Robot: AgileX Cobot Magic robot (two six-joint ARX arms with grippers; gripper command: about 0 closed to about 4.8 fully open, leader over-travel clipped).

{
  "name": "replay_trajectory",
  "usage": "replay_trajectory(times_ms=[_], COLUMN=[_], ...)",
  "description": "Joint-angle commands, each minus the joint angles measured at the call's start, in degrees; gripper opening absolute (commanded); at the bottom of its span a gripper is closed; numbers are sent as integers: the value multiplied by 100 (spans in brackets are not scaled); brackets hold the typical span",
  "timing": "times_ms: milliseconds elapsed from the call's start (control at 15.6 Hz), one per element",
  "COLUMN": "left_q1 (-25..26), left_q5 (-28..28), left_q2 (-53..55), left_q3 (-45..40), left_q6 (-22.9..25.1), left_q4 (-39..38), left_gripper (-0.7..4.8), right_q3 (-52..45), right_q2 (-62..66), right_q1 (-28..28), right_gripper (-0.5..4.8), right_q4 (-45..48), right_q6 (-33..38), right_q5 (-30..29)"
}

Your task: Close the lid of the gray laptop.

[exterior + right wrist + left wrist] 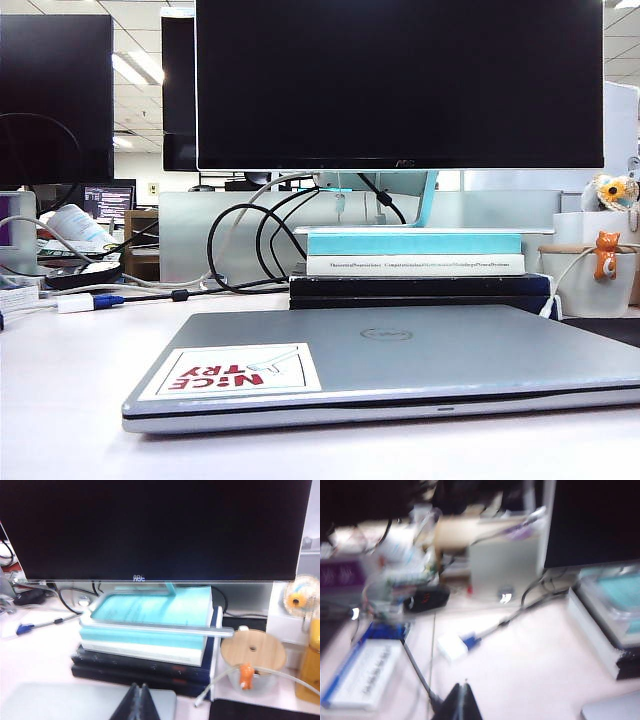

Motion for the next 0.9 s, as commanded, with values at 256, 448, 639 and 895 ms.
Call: replay_trajectory(times_ms=[256, 448, 639, 895], left_q1=[-4, -4, -2, 2], left_q5=[-664, -699, -614, -487], left_q2=[-1547, -2002, -2282, -2343], left_q3=[-1954, -2546, -3073, -3539], left_q6=[-634, -566, -518, -439], left_q4=[1779, 2369, 2542, 2540], left_gripper=[-6, -6, -6, -6], right_q3=[-2474, -3333, -3418, -3418], right_q2=[-1985, -2282, -2273, -2286], right_q1=[251, 437, 763, 887], right_gripper=[-1, -1, -1, -1], right_q4=[2404, 3158, 1790, 1257], right_q6=[1051, 1346, 1012, 509], right_q5=[1377, 1499, 1746, 1751])
